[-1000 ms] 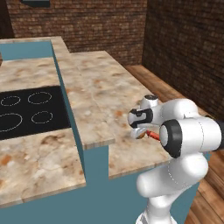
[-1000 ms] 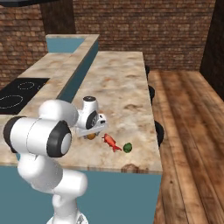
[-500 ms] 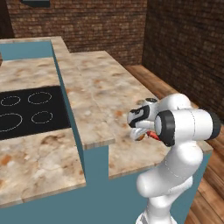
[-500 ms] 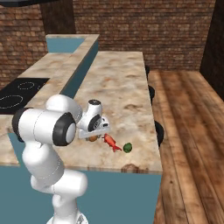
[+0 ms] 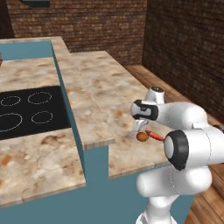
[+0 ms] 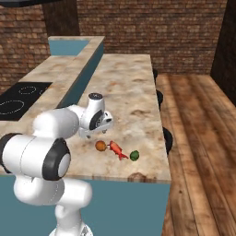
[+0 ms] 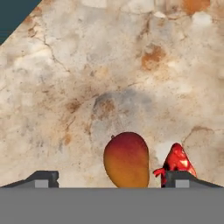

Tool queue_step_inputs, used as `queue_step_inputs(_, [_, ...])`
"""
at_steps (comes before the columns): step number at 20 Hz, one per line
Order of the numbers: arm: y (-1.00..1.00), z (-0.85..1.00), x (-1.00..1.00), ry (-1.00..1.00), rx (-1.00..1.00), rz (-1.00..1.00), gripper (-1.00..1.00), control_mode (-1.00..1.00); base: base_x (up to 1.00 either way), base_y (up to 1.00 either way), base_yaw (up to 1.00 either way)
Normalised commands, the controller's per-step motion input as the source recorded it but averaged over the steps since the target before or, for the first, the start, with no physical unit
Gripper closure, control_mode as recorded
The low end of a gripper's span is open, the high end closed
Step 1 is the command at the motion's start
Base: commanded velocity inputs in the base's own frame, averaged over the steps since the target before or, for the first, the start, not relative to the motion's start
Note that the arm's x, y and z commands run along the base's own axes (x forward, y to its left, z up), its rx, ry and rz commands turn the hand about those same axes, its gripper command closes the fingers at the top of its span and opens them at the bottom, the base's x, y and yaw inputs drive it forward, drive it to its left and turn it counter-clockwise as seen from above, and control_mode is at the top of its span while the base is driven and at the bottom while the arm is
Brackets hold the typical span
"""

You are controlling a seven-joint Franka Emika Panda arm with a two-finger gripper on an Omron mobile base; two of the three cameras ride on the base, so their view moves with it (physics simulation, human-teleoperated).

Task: Open the fridge, remove the mango, avocado, and fish, and place them on any counter.

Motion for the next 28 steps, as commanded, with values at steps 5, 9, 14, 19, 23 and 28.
queue_step_inputs(5, [-0.03,0.94,-0.27,-0.13,0.01,0.03,-1.0,-1.0,0.0,0.0,0.0])
queue_step_inputs(9, [-0.06,1.0,-0.3,-0.14,0.05,0.04,-1.0,-1.0,0.0,0.0,0.0])
queue_step_inputs(14, [-0.01,1.0,-0.4,-0.13,0.07,0.03,-1.0,-1.0,0.0,0.0,0.0])
queue_step_inputs(19, [0.0,1.0,-0.5,-0.13,0.05,0.01,-1.0,-1.0,0.0,0.0,0.0])
queue_step_inputs(23, [0.0,0.81,-0.82,-0.21,0.05,0.0,-1.0,-1.0,0.0,0.0,0.0])
queue_step_inputs(28, [0.0,0.08,-1.0,-0.29,0.0,0.0,-1.0,-1.0,0.0,0.0,0.0])
